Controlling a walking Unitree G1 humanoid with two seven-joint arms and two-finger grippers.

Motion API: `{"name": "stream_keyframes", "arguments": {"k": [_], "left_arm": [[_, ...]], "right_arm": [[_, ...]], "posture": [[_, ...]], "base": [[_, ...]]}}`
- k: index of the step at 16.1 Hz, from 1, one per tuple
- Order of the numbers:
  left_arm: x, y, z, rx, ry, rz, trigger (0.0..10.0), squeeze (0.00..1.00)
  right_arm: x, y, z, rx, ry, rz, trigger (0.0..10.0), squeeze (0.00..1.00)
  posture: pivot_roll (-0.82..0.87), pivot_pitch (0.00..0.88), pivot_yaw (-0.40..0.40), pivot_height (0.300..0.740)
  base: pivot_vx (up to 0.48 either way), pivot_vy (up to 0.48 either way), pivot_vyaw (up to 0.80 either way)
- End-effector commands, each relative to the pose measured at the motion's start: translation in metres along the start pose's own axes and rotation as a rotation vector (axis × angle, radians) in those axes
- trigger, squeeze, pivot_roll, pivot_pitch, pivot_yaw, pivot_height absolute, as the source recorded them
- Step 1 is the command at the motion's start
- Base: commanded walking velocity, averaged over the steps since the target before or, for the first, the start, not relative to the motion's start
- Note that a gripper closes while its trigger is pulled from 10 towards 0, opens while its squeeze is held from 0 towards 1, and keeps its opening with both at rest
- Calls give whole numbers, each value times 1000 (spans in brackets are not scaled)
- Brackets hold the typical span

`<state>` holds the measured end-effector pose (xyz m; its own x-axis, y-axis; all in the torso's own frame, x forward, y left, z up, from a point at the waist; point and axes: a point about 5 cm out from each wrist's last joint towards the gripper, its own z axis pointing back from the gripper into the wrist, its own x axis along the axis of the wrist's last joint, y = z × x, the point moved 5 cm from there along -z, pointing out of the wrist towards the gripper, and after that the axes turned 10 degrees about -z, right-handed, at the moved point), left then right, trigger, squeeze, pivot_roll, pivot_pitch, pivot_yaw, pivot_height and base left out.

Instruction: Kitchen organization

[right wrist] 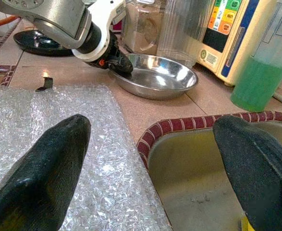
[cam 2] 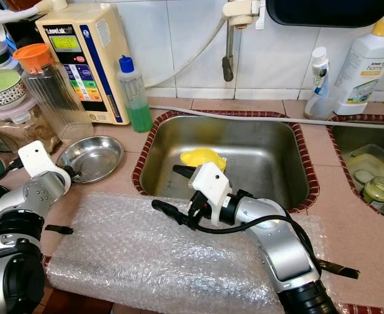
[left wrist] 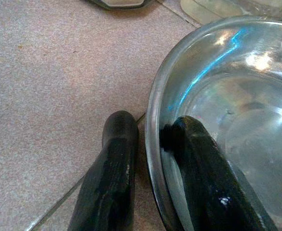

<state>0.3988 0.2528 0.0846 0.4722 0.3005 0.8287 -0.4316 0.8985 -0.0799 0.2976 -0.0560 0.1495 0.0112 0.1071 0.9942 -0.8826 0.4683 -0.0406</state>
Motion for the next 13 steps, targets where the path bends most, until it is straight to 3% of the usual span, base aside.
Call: {"name": "stream_keyframes", "arguments": {"k": [1,7,9,13], "left_arm": [[-6,12,-2,35,19,-8,0,0],[0,22,-2,88,-27,-8,0,0],[4,13,-1,28,-65,47,0,0],[1,2,1,-11,-78,64,0,0]], "right_arm": [[4,0,-3,10,-14,8,10000,0],[4,-1,-3,3,-18,6,10000,0],[4,-2,-3,1,-18,5,10000,0],[5,-4,-3,-5,-17,13,10000,0]], "posture": [[39,0,130,740],[38,0,132,740],[38,0,130,740],[38,0,126,740]], "base": [[0,0,0],[0,0,0],[0,0,0],[0,0,0]]}}
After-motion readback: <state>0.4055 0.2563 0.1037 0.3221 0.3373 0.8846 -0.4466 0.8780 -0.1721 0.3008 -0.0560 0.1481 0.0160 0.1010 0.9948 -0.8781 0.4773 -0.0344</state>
